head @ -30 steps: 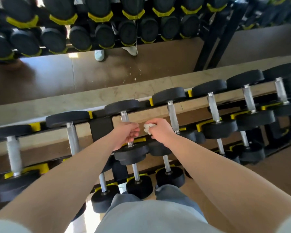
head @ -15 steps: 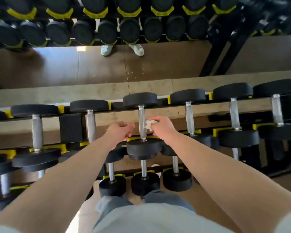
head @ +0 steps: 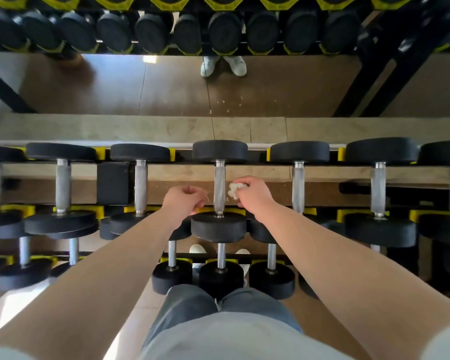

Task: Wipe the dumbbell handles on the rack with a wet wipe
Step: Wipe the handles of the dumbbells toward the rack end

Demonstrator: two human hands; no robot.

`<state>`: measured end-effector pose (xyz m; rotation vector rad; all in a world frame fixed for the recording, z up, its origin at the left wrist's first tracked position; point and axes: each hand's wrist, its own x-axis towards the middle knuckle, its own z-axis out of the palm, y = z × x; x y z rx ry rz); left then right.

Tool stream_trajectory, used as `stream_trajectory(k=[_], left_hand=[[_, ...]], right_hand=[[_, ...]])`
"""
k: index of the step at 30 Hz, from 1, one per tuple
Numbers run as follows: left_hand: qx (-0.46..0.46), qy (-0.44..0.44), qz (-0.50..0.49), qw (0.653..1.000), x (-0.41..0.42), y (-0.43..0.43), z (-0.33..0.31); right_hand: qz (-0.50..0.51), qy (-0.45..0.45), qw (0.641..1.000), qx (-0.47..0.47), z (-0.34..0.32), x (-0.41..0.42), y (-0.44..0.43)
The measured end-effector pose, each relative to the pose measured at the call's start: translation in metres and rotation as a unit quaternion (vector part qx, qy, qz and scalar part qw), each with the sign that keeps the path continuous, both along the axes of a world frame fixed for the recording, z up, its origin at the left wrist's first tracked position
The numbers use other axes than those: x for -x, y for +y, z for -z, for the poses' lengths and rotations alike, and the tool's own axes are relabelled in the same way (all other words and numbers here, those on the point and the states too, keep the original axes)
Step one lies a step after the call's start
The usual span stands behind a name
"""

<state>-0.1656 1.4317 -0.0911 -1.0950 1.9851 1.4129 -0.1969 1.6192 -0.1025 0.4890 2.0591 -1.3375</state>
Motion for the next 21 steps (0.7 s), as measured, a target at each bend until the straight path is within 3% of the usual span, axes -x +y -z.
stream_trajectory(k=[3,9,16,21], left_hand=[[0.037,0.014,0.013,0.999,0.006,-0.002,0.009],[0.013,0.014,0.019,1.000,0.012,-0.008,0.021],[0.022,0.005,0.011,1.000,0.023,-0.024,0.036],[0.010,-0.009,0.046,0.999,0.029,-0.036,0.043]], right_hand=[[-0.004,-0.001,1.000,-0.007,0.006,0.000,-0.003],[-0.012,-0.001,1.000,-0.027,0.006,0.005,-0.011],[-0.121,-0.046,0.991,-0.041,0.000,0.000,-0.026],[-0.110,-0.058,0.990,-0.064,-0.002,-0.003,-0.031]])
